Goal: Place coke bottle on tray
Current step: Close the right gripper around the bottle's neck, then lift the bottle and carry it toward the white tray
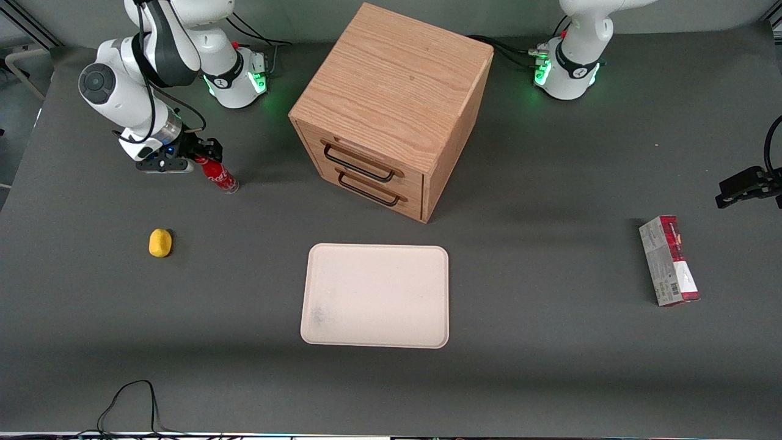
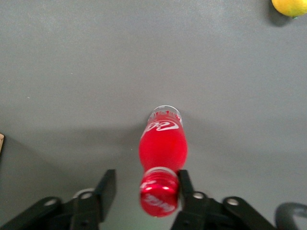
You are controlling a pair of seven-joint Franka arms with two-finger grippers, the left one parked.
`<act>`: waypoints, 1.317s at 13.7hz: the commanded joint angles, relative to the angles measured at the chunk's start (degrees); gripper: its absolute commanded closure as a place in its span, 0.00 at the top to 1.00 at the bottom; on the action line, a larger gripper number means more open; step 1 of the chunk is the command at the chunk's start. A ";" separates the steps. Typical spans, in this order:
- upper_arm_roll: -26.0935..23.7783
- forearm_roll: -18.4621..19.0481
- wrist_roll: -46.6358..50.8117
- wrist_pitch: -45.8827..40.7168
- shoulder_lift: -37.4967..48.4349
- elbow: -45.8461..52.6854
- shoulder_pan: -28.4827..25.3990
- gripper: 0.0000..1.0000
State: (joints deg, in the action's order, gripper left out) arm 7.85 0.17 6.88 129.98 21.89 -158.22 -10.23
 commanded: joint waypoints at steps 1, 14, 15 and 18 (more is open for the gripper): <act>0.32 0.27 -1.25 1.15 -0.70 -0.42 0.30 0.29; -1.25 -0.43 -0.11 -15.08 -10.00 24.84 -0.14 0.18; -3.18 -0.69 -0.02 -19.02 -12.63 30.98 -0.06 0.18; -6.61 -0.95 1.47 -29.50 -20.98 49.97 -0.06 0.18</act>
State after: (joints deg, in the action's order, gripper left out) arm 3.19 0.18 7.20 107.72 9.54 -123.31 -10.14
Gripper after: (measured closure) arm 0.678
